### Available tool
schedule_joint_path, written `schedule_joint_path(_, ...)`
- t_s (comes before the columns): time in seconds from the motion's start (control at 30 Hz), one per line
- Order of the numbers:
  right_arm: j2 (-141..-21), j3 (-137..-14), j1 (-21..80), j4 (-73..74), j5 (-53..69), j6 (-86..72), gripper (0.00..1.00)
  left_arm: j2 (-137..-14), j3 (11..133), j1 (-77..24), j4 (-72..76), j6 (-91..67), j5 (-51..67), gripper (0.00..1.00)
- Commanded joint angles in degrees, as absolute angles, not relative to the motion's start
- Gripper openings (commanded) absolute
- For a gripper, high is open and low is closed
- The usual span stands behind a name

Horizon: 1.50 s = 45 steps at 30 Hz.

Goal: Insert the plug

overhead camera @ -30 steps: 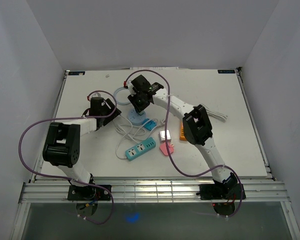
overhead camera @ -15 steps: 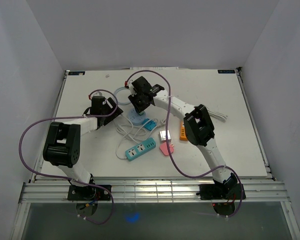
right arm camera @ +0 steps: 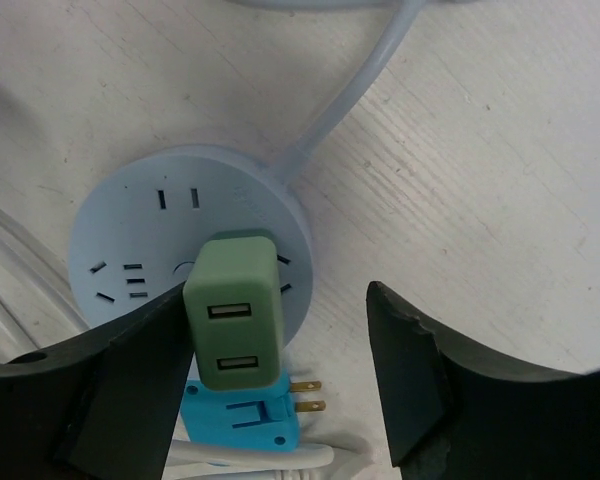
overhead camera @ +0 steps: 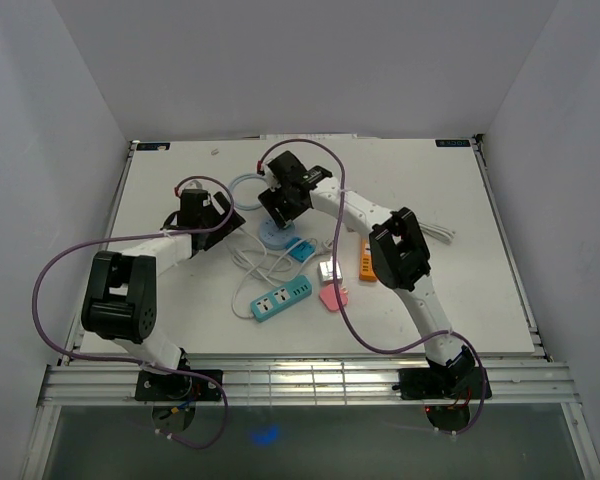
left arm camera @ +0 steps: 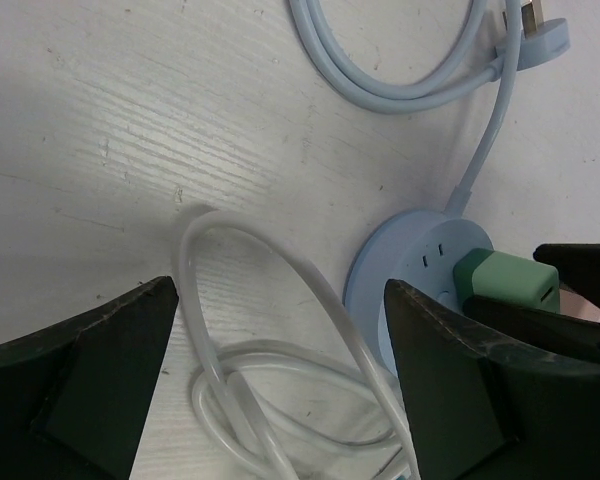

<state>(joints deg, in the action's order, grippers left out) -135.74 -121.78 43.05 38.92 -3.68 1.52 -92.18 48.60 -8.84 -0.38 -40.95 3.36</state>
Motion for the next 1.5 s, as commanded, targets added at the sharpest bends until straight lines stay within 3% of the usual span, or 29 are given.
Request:
schedule_joint_path(0.0, -130.7, -122.5, 42.5, 37.4, -3.6, 2.0, 0.73, -88.2, 51.1, -8.6, -3.1, -39.8, 2.3, 0.96)
schedule_joint_path(0.27, -121.5, -114.8, 42.5, 34.6, -4.3, 2.0, 0.86, -83.1, 52.3, -8.7, -6.9, -37.3, 4.3, 0.98)
schedule_joint_path(0.43, -112.3, -99.4, 42.4, 28.8, -4.0, 1.7, 0.93, -77.8, 50.5, -9.6, -8.6, -37.0, 6.0, 0.98)
schedule_joint_path(0.8, -99.6, -76.2, 42.2, 19.6, -6.4, -2.9, 0.83, -70.9, 46.2, -14.5, -11.0, -38.6, 9.8, 0.98)
schedule_joint_path(1.0, -93.0, -67.7, 42.2, 18.5, -7.1, -8.7, 0.85, -67.4, 44.8, -18.7, -14.2, -38.9, 7.4, 0.98)
schedule_joint_path(1.2, -89.0, -60.0, 42.4, 18.6, -10.8, -13.4, 0.95, -63.3, 41.7, -19.2, -15.1, -39.2, 7.7, 0.98)
schedule_joint_path(1.47, -87.9, -54.9, 44.2, 13.8, -11.3, -18.0, 0.9, -60.0, 39.7, -19.3, -15.9, -39.3, 8.8, 0.98)
